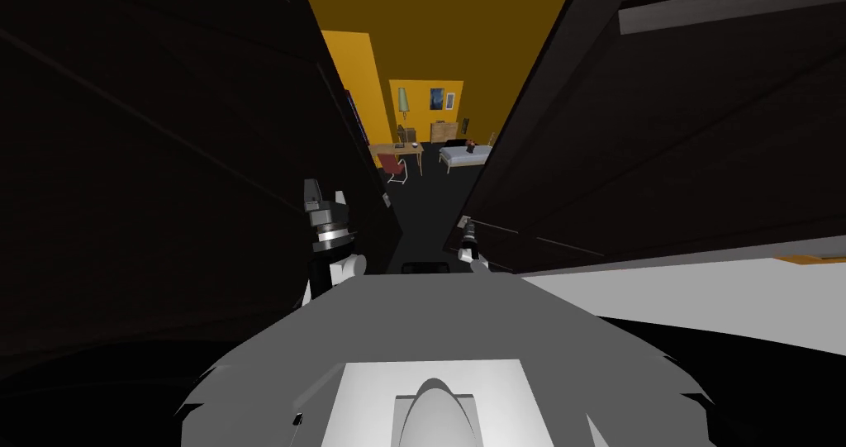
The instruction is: Push the door open
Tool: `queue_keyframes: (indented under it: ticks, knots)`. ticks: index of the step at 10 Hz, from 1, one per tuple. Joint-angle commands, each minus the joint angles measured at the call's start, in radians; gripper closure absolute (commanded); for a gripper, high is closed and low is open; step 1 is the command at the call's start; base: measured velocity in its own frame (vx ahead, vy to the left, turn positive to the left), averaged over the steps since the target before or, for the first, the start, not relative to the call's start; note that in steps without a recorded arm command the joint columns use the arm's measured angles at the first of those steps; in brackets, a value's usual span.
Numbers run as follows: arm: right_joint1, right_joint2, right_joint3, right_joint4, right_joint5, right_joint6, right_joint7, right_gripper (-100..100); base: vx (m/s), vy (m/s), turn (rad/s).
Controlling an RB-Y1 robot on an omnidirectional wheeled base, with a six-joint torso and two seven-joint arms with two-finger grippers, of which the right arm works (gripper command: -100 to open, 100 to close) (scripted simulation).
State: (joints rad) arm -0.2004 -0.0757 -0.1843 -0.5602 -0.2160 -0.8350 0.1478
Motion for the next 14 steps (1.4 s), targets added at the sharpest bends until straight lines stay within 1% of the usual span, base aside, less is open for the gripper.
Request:
queue_keyframes:
  ticks: [1,2,3,4,5,7,8,10,11,12,14]
  knots:
    - [-0.005,-0.014,-0.028,0.006,-0.015,-0.016,0.016,100,0.176,-0.007,-0.138]
    - [-0.005,-0.014,-0.028,0.006,-0.015,-0.016,0.016,100,0.139,-0.003,-0.108]
    - [-0.034,-0.003,-0.027,0.051,-0.017,-0.031,0.029,-100,-0.057,0.095,-0.135]
    - [-0.036,0.003,-0.028,0.051,-0.018,-0.031,0.035,-100,-0.194,0.119,-0.114]
    - [-0.04,0.02,-0.029,0.051,-0.02,-0.03,0.046,-100,-0.229,0.093,-0.101]
    - [-0.048,0.067,-0.031,0.052,-0.024,-0.028,0.067,-100,-0.217,0.107,-0.105]
    - [-0.049,0.079,-0.031,0.052,-0.024,-0.027,0.071,-100,-0.146,0.106,-0.046]
    - [-0.049,0.079,-0.031,0.052,-0.024,-0.027,0.071,-100,-0.037,0.034,0.0]
    - [-0.04,0.082,-0.03,0.031,-0.024,-0.013,0.075,-100,0.0,0.0,0.0]
    - [-0.037,0.055,-0.032,0.036,-0.025,-0.024,0.073,-100,0.105,-0.011,0.048]
    - [-0.034,0.045,-0.034,0.038,-0.027,-0.03,0.073,-100,0.183,-0.049,0.026]
